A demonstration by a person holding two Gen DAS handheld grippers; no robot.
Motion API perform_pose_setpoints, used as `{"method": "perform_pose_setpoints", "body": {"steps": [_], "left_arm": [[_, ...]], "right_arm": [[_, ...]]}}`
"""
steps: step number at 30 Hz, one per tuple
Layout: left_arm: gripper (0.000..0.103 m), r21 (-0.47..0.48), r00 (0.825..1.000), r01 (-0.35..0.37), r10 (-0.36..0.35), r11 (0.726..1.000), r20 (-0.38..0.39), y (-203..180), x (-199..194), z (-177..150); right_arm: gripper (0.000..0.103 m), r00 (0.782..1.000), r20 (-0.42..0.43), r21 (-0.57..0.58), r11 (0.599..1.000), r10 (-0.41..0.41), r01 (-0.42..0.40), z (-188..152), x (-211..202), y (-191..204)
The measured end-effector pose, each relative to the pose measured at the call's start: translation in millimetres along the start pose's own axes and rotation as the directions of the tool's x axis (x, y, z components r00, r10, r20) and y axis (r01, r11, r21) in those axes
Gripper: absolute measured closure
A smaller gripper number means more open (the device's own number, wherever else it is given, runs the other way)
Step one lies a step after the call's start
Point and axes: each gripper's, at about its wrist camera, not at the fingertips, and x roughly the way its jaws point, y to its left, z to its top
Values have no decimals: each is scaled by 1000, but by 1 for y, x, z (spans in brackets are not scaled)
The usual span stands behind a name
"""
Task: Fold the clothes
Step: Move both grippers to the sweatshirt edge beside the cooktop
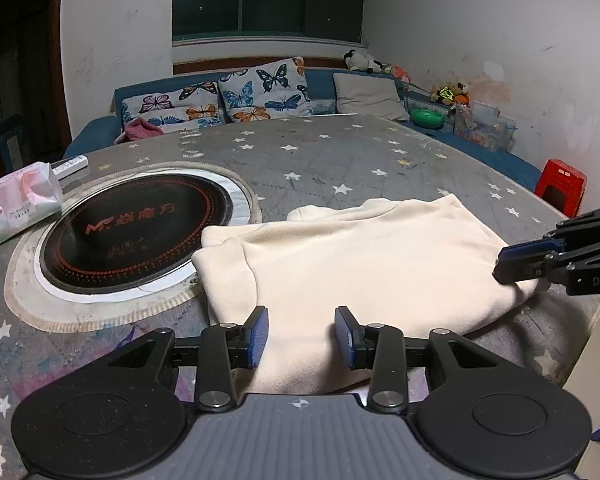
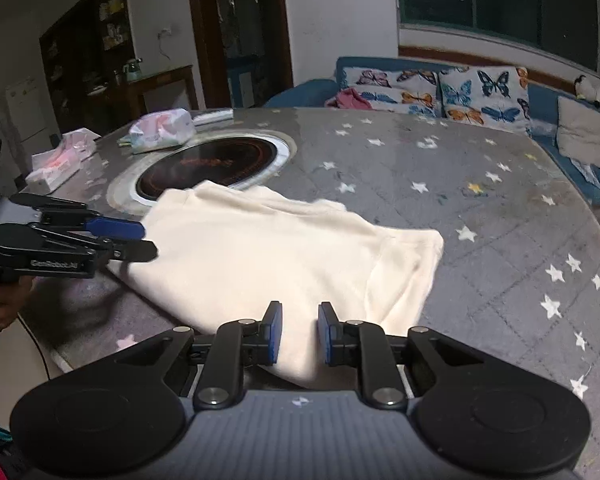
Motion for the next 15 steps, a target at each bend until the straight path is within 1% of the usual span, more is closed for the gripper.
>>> {"method": "perform_pose_setpoints", "body": {"steps": [2, 4, 8, 9, 13, 15], "left_arm": [[61, -3, 1000, -2, 2, 1000, -3, -1, 0, 1], [59, -9, 1000, -4, 4, 1000, -7, -1, 0, 2], [47, -28, 1000, -24, 24, 999, -6, -2, -2, 5], [46, -34, 1000, -28, 27, 999, -6, -2, -3, 6], [43, -50, 999, -44, 43, 998, -17, -2, -3, 5], [40, -57, 998, -55, 54, 997, -17, 0, -5, 5]], "right_arm": [[84, 1000, -3, 8, 1000, 3, -3, -2, 1, -2], [81, 1000, 7, 8, 1000, 5, -5, -1, -1, -1], [76, 1000, 28, -8, 1000, 4, -4, 3, -6, 4], [73, 999, 32, -17, 1000, 3, -2, 4, -6, 6], [70, 999, 39, -45, 999, 2, -1, 6, -5, 14], [67, 999, 39, -59, 998, 3, 0, 6, -5, 18]]}}
